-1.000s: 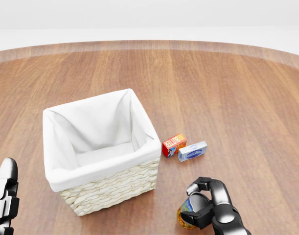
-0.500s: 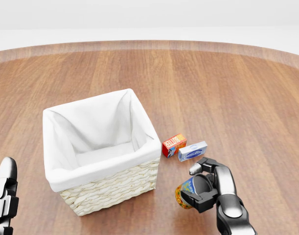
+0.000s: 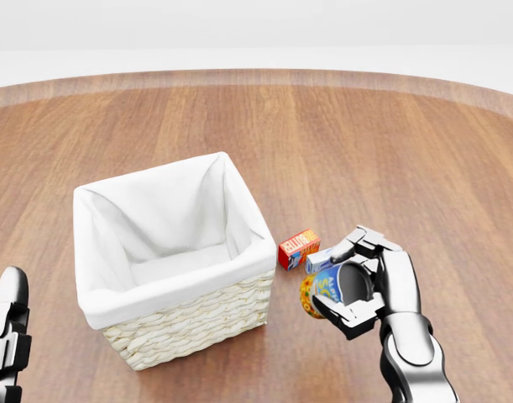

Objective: Pick up the alphabet soup and put it in the basket.

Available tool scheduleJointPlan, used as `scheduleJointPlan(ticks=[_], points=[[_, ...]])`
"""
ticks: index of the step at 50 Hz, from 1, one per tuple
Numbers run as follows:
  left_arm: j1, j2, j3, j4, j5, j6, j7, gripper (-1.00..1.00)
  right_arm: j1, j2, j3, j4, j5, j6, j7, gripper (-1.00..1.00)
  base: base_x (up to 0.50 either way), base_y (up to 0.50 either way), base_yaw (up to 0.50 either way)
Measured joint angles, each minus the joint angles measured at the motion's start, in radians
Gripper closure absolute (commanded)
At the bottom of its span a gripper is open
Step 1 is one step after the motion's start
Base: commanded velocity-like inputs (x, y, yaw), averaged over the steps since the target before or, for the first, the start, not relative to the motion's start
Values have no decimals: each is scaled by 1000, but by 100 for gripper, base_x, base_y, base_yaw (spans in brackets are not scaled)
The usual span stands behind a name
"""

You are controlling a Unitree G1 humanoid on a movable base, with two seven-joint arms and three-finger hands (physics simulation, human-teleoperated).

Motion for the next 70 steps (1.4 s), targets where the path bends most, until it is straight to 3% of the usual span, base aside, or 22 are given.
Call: scheduleJointPlan(ticks=[9,17,50,70], points=[[-2,0,-1,1,1,0,0,-100,23,2,-3,-122,-9,55,4,100,0,0,0],[-3,3,-5,3,3,0,2,-100,38,7,-2,-241,-18,125,10,100,0,0,0],[8,14,-15,0,0,0,0,-100,-41,10,9,-522,-61,125,4,100,0,0,0],[15,20,-18,-4,-4,0,2,-100,-164,35,47,-526,-100,125,-16,100,0,0,0]])
